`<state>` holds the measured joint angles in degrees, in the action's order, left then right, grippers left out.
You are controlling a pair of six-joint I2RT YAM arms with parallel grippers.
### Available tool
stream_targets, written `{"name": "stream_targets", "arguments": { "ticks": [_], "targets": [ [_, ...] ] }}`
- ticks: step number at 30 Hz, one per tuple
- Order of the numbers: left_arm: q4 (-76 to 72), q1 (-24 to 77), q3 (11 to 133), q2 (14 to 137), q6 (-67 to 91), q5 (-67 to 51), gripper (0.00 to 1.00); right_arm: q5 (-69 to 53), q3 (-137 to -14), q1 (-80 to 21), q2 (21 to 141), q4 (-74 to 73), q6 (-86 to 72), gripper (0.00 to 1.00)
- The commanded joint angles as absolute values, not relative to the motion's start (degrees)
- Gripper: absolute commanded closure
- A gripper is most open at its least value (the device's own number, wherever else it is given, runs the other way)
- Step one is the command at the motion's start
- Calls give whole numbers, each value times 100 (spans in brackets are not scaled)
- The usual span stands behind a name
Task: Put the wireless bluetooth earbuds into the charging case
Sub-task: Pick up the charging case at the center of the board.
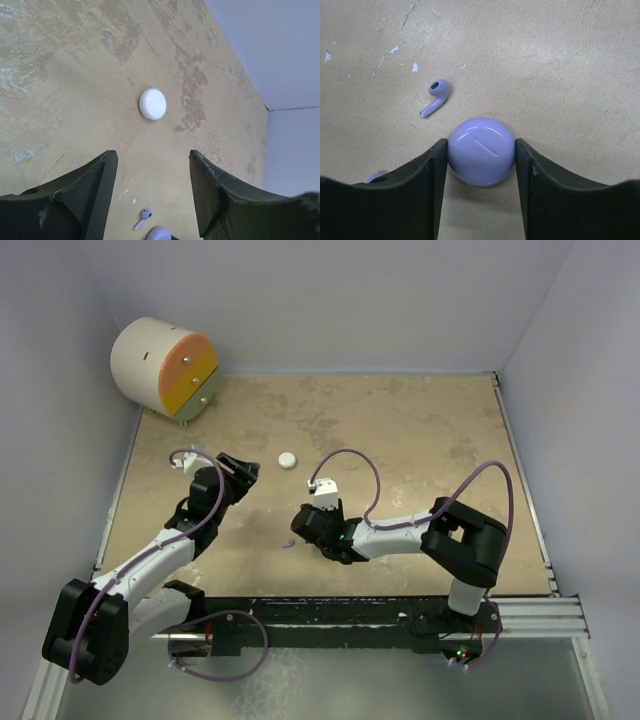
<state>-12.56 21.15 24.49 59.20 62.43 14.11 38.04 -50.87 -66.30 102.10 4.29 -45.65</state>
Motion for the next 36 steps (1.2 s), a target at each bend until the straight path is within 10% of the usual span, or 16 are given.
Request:
{"name": "stream_targets", "arguments": {
  "ticks": [1,29,36],
  "targets": [
    [-1507,2142,2417,5845,6306,1389,42,2785,-4958,-6545,10686,-276,-4681,76],
    [-2665,2139,1755,5784,6733,863,51,2346,-6521,-4755,10896,993,-2506,83],
    [-3025,2161,1745,6135,6825,732,52,2126,-6832,-4752,11260,918,-2513,69]
  ]
}}
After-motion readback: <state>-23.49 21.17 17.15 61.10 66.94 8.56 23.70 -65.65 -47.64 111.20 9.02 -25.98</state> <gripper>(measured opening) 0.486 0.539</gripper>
